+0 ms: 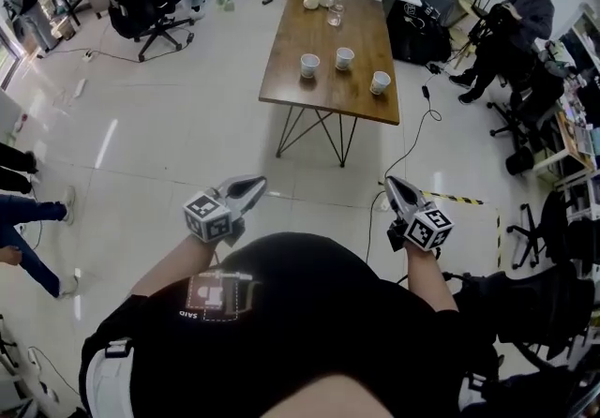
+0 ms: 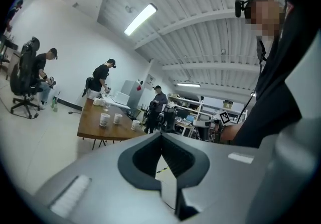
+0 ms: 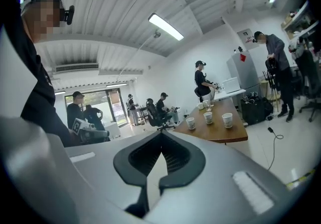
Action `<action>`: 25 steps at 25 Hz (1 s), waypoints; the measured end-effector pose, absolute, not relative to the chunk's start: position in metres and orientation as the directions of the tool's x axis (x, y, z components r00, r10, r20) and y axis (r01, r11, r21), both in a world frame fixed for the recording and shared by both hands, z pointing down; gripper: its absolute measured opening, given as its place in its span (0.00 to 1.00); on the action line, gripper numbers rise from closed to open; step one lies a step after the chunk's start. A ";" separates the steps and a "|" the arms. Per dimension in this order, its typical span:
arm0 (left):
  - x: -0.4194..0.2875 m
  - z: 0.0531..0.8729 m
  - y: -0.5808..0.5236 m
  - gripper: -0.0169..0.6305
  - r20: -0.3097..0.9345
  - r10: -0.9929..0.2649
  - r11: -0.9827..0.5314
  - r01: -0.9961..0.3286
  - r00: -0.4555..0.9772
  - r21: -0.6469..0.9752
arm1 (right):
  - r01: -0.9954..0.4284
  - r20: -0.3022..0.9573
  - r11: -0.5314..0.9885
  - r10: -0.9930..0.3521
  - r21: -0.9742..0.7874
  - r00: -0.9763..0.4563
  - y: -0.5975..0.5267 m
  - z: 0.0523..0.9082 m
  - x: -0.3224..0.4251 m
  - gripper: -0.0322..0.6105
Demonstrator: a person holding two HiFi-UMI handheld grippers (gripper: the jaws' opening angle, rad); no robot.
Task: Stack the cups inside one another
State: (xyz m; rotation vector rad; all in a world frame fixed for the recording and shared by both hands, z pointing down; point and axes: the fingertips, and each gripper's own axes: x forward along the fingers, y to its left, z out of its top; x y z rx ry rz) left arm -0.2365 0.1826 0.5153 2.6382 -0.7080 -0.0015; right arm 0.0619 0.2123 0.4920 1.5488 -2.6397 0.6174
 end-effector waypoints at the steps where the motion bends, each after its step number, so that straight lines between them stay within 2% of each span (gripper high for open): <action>1: -0.240 0.519 0.170 0.03 0.110 -0.476 -0.789 -0.479 0.873 0.386 | -0.846 0.213 0.418 -0.840 -0.331 -0.498 0.203 0.494 0.061 0.07; 9: -0.217 0.524 0.089 0.03 0.092 -0.496 -0.778 -0.489 0.864 0.396 | -0.855 0.246 0.396 -0.839 -0.335 -0.485 0.131 0.513 0.095 0.07; 19: -0.136 0.494 -0.010 0.03 0.081 -0.667 -0.672 -0.645 0.741 0.364 | -0.747 0.225 0.592 -0.717 -0.303 -0.660 -0.002 0.508 0.170 0.07; 25: -0.107 0.487 -0.050 0.03 0.096 -0.679 -0.655 -0.660 0.728 0.368 | -0.729 0.223 0.618 -0.698 -0.294 -0.681 -0.056 0.507 0.190 0.07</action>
